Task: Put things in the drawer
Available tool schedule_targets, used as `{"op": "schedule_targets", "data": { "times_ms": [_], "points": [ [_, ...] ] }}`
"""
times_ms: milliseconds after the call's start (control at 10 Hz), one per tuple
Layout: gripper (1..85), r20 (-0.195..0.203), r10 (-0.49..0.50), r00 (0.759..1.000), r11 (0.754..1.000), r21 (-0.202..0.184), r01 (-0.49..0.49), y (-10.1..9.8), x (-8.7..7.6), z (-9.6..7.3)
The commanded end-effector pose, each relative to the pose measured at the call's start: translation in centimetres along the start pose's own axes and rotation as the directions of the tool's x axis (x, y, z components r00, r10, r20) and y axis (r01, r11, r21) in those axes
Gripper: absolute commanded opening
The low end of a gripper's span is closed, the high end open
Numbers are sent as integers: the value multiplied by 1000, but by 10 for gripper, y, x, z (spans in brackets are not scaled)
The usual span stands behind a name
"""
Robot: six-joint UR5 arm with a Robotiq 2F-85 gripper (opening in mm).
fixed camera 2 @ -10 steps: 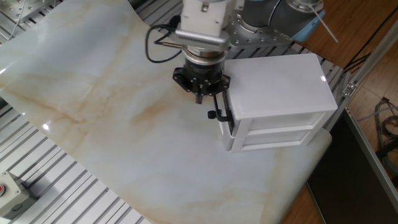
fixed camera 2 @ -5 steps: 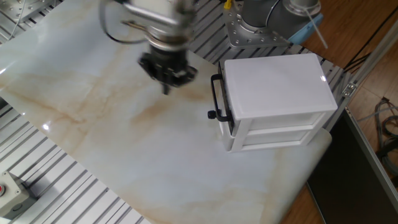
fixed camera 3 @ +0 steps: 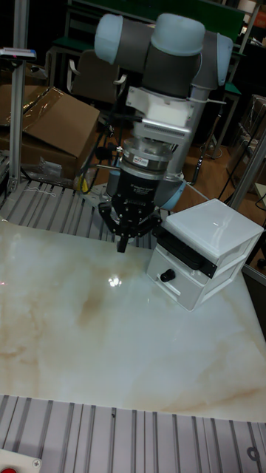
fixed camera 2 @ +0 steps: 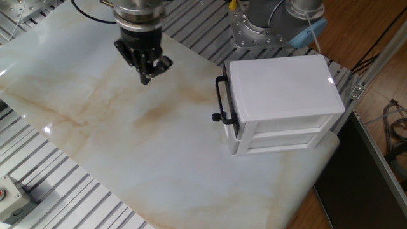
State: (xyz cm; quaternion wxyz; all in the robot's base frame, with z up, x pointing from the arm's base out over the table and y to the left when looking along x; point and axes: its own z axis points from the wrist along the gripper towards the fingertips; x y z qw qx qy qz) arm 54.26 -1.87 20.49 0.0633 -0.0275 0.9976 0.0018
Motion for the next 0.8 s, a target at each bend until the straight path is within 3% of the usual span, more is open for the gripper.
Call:
{"op": "schedule_targets", "data": {
  "times_ms": [0, 300, 700],
  "points": [
    [10, -1, 98, 995, 994, -47, -98, -7, -4, 8],
    [10, 18, 71, 997, 995, -70, -70, -14, -2, 22],
    [10, 22, 40, 999, 997, -72, -38, -17, -2, 28]
  ]
}}
